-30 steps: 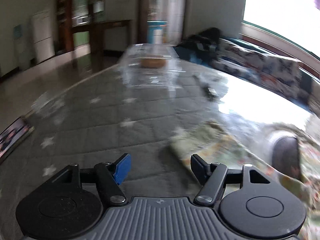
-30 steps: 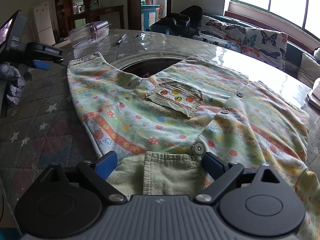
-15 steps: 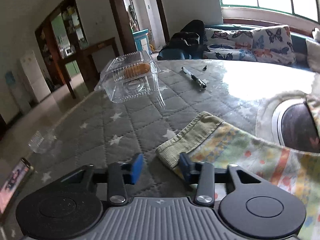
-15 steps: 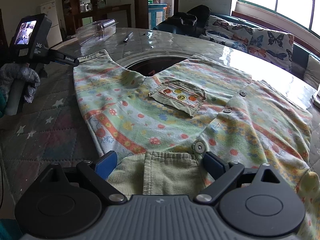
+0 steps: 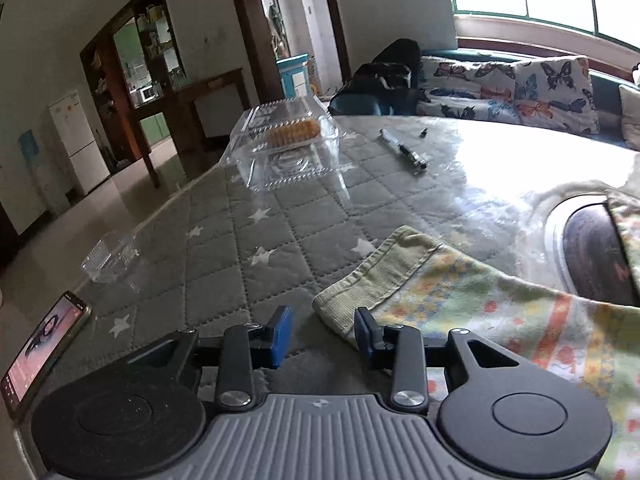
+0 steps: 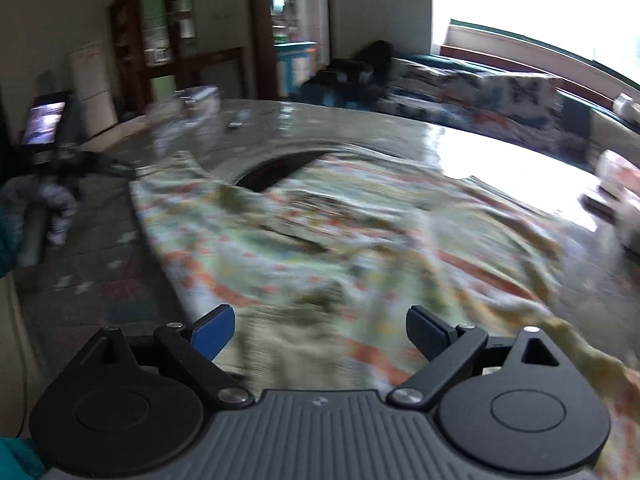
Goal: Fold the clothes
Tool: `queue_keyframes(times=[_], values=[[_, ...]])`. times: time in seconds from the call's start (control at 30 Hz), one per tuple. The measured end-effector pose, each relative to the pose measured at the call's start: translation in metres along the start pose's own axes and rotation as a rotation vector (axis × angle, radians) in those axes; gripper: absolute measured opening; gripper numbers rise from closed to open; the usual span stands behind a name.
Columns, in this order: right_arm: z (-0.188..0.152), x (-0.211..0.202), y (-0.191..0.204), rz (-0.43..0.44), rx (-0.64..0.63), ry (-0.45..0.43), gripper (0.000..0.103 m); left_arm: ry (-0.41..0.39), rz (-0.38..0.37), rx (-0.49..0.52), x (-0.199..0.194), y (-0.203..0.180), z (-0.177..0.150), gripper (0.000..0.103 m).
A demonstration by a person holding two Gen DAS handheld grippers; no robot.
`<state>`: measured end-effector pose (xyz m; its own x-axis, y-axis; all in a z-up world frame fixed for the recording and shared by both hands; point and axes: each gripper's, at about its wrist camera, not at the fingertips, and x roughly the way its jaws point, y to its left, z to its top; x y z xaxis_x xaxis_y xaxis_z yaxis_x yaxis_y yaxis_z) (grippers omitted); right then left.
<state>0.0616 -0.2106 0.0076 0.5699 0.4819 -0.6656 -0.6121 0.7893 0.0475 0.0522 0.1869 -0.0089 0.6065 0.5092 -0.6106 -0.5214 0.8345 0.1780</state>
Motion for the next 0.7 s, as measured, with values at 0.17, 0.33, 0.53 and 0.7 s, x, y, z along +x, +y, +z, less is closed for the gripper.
queue_keyframes(times=[0.17,0.33,0.53,0.7], values=[[-0.003,0.003,-0.038,-0.076,0.104,0.006,0.088,-0.031,-0.101,0.0,-0.024,-0.016,0.003,0.045],[0.002,0.014,-0.064,-0.104,0.159,-0.017,0.087,-0.046,-0.278,0.059,-0.052,-0.052,0.007,0.048],[0.0,0.036,-0.084,-0.134,0.198,0.038,0.085,-0.032,-0.494,0.168,-0.076,-0.115,-0.002,0.048],[-0.002,0.031,-0.091,-0.141,0.195,0.056,0.079,-0.028,-0.624,0.248,-0.09,-0.156,-0.011,0.048]])
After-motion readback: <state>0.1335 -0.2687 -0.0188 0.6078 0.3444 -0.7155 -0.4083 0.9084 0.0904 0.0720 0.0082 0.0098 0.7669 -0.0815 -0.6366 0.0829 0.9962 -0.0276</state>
